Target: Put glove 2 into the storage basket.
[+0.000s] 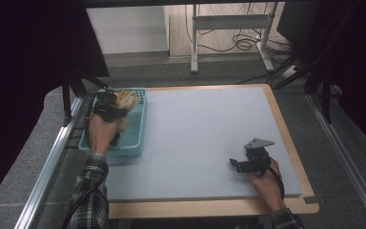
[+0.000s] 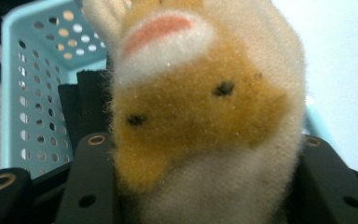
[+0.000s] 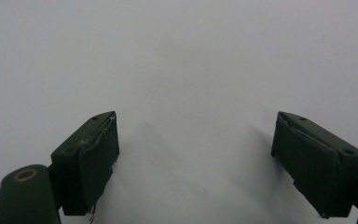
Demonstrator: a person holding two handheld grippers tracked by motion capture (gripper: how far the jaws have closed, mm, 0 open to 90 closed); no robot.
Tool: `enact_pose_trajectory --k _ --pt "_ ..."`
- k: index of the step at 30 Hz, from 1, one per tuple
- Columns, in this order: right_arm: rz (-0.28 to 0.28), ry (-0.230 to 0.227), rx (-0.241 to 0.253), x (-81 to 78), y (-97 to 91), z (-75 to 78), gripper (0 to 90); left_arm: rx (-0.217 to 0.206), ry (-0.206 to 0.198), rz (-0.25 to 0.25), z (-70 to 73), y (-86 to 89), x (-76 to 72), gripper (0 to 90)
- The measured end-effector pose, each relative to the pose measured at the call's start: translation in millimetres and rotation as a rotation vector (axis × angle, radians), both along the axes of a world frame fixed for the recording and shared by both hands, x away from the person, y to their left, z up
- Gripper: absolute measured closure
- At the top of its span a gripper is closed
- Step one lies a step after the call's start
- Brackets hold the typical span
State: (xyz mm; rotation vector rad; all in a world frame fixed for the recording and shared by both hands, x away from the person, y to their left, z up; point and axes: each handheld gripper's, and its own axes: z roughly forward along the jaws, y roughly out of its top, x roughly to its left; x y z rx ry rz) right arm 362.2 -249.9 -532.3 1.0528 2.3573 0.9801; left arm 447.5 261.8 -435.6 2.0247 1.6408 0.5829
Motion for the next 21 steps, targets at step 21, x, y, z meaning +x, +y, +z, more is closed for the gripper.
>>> enact_pose_trajectory --k 21 --pt "0.000 0.000 0.003 0.1 0.0 -0.1 14.9 -0.011 0.232 -0.071 -67.4 -23.8 52.2 41.2"
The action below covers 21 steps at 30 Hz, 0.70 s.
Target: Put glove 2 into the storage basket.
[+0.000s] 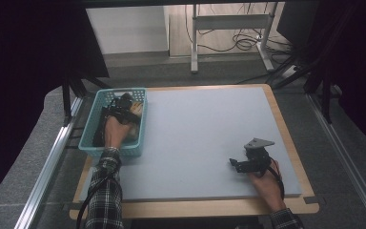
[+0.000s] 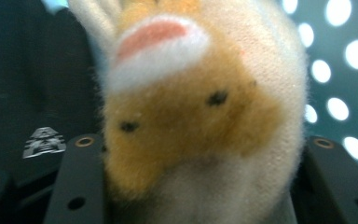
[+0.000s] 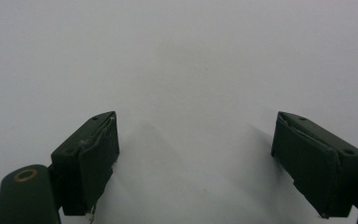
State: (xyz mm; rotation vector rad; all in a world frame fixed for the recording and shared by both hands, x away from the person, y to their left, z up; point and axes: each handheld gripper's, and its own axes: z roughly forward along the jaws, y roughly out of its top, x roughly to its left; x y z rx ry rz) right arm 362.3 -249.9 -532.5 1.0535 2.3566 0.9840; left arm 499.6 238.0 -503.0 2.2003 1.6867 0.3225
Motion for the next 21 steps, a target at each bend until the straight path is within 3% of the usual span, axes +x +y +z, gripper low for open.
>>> enact_pose_trajectory --k 2,4,7,11,14,17,21 --pt "0.000 0.000 0.000 0.0 0.0 0.0 14.8 0.007 0.033 -0.010 -3.5 -2.0 1.6 40.6" --pt "0.000 0.001 -0.001 0.0 0.0 0.1 14.8 -0.015 0.056 0.004 -5.2 0.8 2.5 38.3" --pt "0.000 0.000 0.000 0.0 0.0 0.0 14.9 -0.041 0.098 0.011 -6.8 6.9 2.6 28.5" --pt "0.000 0.000 0.000 0.0 0.0 0.0 14.8 -0.080 0.106 -0.006 0.3 12.0 -3.5 14.6" --pt "0.000 0.001 -0.002 0.0 0.0 0.1 14.8 -0.074 0.085 -0.020 10.9 12.0 -10.4 8.5" --pt "0.000 0.000 -0.002 -0.1 0.0 0.1 14.8 -0.073 0.048 -0.028 23.4 14.8 -16.6 8.4" --pt "0.000 0.000 -0.002 -0.1 0.0 0.1 14.8 -0.104 -0.027 -0.021 41.1 24.8 -24.7 17.8"
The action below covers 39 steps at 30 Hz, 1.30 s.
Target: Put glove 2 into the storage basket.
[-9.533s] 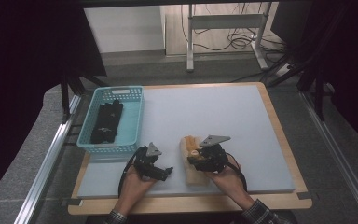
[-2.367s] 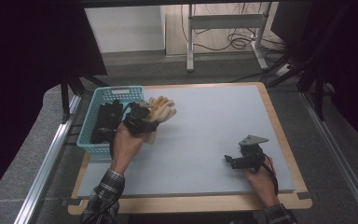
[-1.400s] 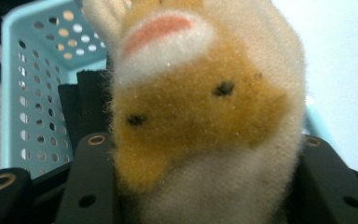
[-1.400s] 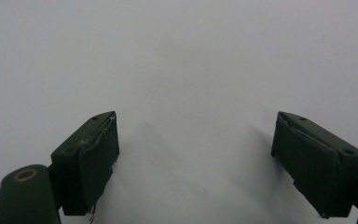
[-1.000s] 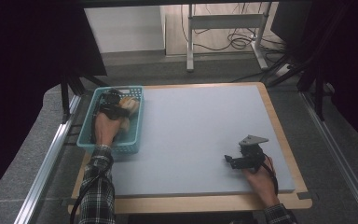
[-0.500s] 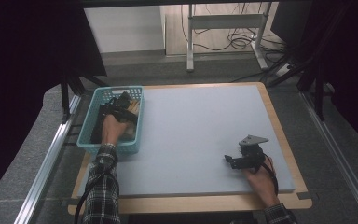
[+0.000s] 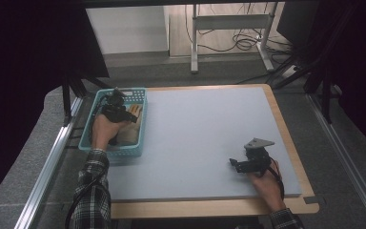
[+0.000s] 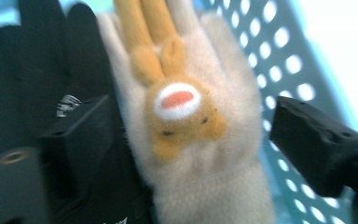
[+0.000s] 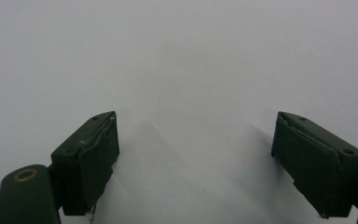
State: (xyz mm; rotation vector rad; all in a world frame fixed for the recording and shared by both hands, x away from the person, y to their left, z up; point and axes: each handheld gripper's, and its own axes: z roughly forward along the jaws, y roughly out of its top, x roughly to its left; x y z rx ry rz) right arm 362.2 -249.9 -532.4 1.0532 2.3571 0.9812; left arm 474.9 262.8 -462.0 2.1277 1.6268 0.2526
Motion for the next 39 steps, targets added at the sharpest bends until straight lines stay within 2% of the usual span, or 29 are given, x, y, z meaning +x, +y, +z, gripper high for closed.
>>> enact_pose_trajectory --k 1,3,5,6,9,10,12,13,15,18,20,25,28,34,39 --pt "0.000 0.000 0.000 0.0 0.0 0.0 14.8 -0.015 -0.016 0.003 3.8 2.9 -3.2 21.5" --pt "0.000 0.000 0.002 0.0 0.0 -0.1 14.8 0.000 -0.035 0.009 5.8 7.3 -5.7 35.4" --pt "0.000 0.001 0.002 0.1 0.0 -0.1 14.8 0.005 -0.058 0.037 5.5 12.4 -7.9 53.8" --pt "0.000 0.000 0.001 0.1 0.0 -0.1 14.8 0.010 -0.060 0.053 4.2 14.8 -8.5 60.3" --pt "0.000 0.001 0.002 0.1 0.0 0.0 14.8 0.064 -0.045 0.085 -4.5 16.6 -8.2 79.8" --pt "0.000 0.001 0.002 0.2 0.0 0.0 14.8 0.085 -0.030 0.086 -9.7 16.0 -7.0 82.1" --pt "0.000 0.001 0.002 0.2 0.0 -0.1 14.8 0.087 -0.005 0.077 -17.5 14.6 -4.6 84.8" --pt "0.000 0.001 0.001 0.2 0.0 0.0 14.8 0.094 0.003 0.074 -21.4 13.0 -3.4 85.3" --pt "0.000 0.001 0.001 0.2 0.0 -0.1 14.8 0.075 0.010 0.062 -27.8 7.9 -1.3 86.1" --pt "-0.001 0.002 0.002 0.2 0.0 -0.1 14.8 0.047 0.003 0.051 -29.0 3.5 -0.2 86.7" --pt "0.000 0.001 0.001 0.2 0.0 -0.1 14.8 0.047 0.002 0.050 -28.8 1.5 0.2 86.7" --pt "0.000 0.001 0.001 0.2 0.0 -0.1 14.8 0.011 -0.004 0.064 -29.5 8.1 -1.7 83.5" --pt "0.000 0.001 0.002 0.2 0.0 -0.1 14.8 0.007 -0.019 0.077 -28.6 14.5 -4.5 75.5" --pt "-0.001 0.001 0.002 0.1 0.1 -0.1 14.8 0.040 -0.071 0.098 -21.6 22.7 -11.4 55.4" --pt "0.000 0.000 0.001 0.1 0.1 -0.1 14.8 0.040 -0.114 0.118 -15.0 26.4 -16.4 41.0"
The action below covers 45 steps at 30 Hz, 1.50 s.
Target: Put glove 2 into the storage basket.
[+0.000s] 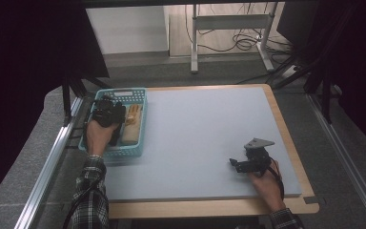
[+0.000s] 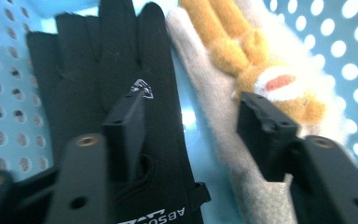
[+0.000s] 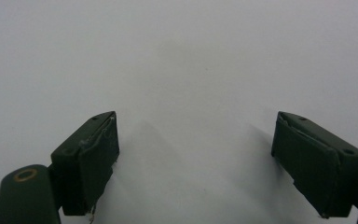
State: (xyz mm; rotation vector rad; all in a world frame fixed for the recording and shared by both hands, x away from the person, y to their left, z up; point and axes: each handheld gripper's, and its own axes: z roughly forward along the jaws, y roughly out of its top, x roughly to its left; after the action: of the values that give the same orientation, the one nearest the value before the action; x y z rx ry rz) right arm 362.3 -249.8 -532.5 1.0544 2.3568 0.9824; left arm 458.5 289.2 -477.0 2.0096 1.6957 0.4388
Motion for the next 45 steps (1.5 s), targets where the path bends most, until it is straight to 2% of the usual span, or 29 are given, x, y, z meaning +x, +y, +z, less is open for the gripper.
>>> enact_pose_trajectory --k 7,12,16,21,27,31,45 --pt "0.000 0.000 0.000 0.0 0.0 0.0 14.8 -0.019 -0.040 -0.018 3.0 4.7 -7.0 24.9" --pt "0.000 0.000 0.000 0.0 0.0 0.0 14.8 -0.066 -0.059 -0.008 2.6 10.5 -11.5 15.3" --pt "0.000 0.000 0.000 0.0 0.0 0.0 14.8 -0.092 -0.083 -0.022 5.7 12.4 -16.6 10.4" --pt "0.000 0.000 0.000 0.0 0.0 0.0 14.8 -0.119 -0.115 -0.057 12.5 9.4 -24.8 6.4" --pt "0.000 0.000 0.000 0.0 0.0 0.0 14.8 -0.112 -0.136 -0.105 18.0 1.9 -33.1 3.9" --pt "0.000 0.000 0.000 -0.1 0.1 0.0 14.8 -0.090 -0.132 -0.125 19.2 -0.7 -37.1 3.2" --pt "0.001 -0.001 -0.002 -0.1 0.1 0.1 14.8 -0.103 -0.179 -0.176 21.1 -9.0 -55.0 2.1"
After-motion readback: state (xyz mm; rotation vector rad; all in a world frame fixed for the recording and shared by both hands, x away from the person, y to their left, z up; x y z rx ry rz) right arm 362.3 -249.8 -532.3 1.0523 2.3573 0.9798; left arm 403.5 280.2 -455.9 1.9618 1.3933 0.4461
